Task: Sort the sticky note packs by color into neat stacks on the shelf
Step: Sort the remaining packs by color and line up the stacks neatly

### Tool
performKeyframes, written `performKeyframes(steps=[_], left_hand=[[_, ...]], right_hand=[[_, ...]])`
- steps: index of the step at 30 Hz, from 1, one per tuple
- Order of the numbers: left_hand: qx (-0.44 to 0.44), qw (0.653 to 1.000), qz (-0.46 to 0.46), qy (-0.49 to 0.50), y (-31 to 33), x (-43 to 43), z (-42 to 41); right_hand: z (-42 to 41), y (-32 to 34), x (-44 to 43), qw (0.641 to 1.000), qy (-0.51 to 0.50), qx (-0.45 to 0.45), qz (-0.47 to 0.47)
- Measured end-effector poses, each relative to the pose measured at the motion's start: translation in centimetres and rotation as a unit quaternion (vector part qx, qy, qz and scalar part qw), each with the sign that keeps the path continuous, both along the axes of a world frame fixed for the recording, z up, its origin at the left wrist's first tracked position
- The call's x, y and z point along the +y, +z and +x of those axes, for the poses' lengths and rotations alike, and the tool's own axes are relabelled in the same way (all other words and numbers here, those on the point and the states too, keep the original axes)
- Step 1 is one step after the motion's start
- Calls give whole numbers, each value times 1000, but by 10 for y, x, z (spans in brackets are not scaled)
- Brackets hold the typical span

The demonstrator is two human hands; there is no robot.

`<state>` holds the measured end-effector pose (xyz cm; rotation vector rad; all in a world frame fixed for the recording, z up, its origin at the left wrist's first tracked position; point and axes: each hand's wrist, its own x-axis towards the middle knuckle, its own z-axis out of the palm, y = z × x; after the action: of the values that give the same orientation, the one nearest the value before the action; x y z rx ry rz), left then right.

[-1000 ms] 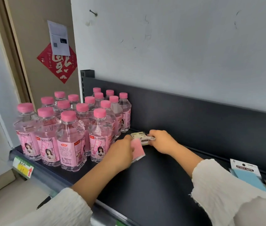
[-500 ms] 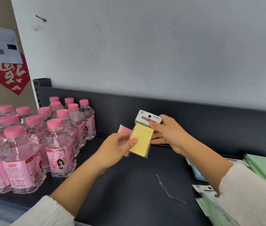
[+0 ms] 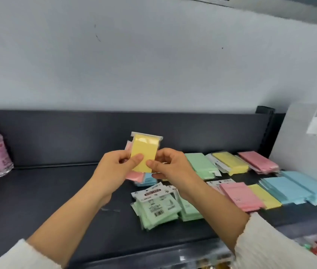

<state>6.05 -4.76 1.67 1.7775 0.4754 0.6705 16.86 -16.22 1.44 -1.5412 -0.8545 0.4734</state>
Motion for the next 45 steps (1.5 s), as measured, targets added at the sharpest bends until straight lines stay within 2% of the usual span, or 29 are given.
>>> performKeyframes(steps=[7, 16, 19, 26, 31, 38, 43, 45], left_hand=[[13, 998, 0, -64, -4, -86, 36], [16, 1000, -4, 3, -26, -181, 67], [8, 1000, 0, 10, -28, -204, 70], [-6, 999, 22, 34, -30, -226, 68], [12, 998, 23, 54, -28, -220, 76], [13, 998, 0, 61, -30, -205, 124], [4, 999, -27, 43, -25, -195, 164], [14, 999, -30, 20, -24, -192, 178]], right_hand=[[30, -14, -98, 996, -84, 33, 26], [70, -33, -231, 981, -175, 72, 33], [81, -33, -263, 978, -201, 55, 20], [127, -33, -279, 955, -263, -32, -134], [149, -26, -258, 925, -260, -125, -247], [176, -29, -230, 896, -239, -156, -341], [192, -25, -223, 827, -201, -288, -439], [199, -18, -219, 816, -174, -305, -459]])
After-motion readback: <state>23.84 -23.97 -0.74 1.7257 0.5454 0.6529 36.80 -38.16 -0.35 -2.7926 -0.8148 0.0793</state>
